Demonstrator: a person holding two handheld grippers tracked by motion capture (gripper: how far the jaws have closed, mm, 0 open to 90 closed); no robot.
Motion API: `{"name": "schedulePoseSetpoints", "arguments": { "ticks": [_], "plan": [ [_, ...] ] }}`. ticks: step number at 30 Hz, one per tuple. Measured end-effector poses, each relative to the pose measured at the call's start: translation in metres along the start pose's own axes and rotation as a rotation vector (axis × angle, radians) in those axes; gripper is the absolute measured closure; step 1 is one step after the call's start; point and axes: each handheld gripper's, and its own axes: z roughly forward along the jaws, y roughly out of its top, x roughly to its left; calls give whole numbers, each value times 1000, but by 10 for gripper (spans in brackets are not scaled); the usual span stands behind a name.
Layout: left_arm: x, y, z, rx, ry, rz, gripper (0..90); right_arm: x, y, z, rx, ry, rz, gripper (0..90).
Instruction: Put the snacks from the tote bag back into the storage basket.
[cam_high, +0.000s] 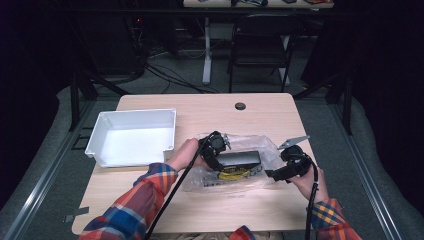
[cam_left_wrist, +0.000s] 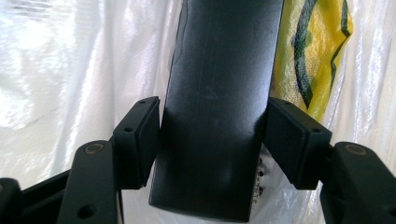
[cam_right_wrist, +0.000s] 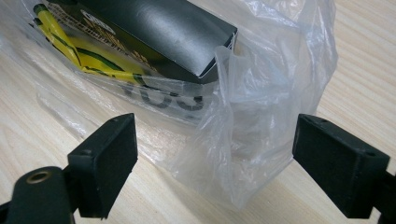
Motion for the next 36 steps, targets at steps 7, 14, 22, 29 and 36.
{"name": "schedulePoseSetpoints", "arguments": {
  "ticks": [7,14,22,29,36],
  "plan": [
    [-2,4,9,39,14,24,371,-1,-1,0,2,-3,8,133],
    [-4,6,11,45,29,44,406,-2,-1,1,3,0,9,133],
    [-3,5,5,35,42,57,432,-4,-2,0,1,-10,14,133],
    [-2,2,-6,19,48,62,432,-5,-3,0,1,-8,20,133],
    [-2,1,-21,-7,39,62,433,-6,-3,0,1,-15,23,135]
  ]
}}
